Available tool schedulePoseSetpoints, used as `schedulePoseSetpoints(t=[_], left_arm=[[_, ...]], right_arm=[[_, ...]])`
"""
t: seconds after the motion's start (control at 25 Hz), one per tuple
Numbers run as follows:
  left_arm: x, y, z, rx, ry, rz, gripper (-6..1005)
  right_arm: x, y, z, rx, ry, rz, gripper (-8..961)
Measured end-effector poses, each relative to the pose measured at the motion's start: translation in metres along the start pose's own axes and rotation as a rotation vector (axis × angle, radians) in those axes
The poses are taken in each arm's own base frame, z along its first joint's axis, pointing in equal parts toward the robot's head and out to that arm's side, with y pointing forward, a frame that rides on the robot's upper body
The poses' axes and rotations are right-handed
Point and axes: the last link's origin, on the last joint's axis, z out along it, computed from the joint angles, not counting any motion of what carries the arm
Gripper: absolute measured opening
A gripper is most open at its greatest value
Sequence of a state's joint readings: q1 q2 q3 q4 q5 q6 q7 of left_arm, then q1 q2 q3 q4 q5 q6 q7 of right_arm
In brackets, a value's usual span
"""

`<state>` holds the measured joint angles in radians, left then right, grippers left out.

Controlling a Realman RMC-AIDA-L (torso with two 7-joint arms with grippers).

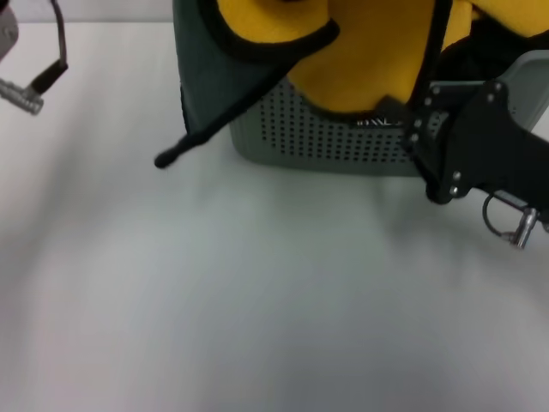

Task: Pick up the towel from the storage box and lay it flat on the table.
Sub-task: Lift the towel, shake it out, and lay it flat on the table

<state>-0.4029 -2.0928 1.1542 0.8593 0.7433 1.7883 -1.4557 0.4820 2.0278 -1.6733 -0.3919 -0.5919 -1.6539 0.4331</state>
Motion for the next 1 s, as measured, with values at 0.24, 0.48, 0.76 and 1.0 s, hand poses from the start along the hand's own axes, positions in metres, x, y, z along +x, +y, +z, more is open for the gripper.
schedulePoseSetpoints(t=[0.24, 0.48, 0.76, 1.0], left_arm=[[-0.021, -0.005, -0.049, 0.198, -0.022, -0.063, 30], [-0.052, 0.0, -0.106, 0.443, -0.068, -0.1, 31], [-0.087, 0.003, -0.128, 0.561, -0.237, -0.121, 76], [-0.115, -0.003, -0.128, 0.597, -0.385, -0.096, 122]], right_arm=[[-0.021, -0.019, 0.011, -0.016, -0.071, -0.04, 12], [-0.052, -0.044, 0.024, -0.056, -0.138, -0.107, 13], [-0.065, -0.058, 0.05, -0.098, -0.087, -0.15, 15], [-0.072, -0.064, 0.073, -0.107, -0.053, -0.185, 16]])
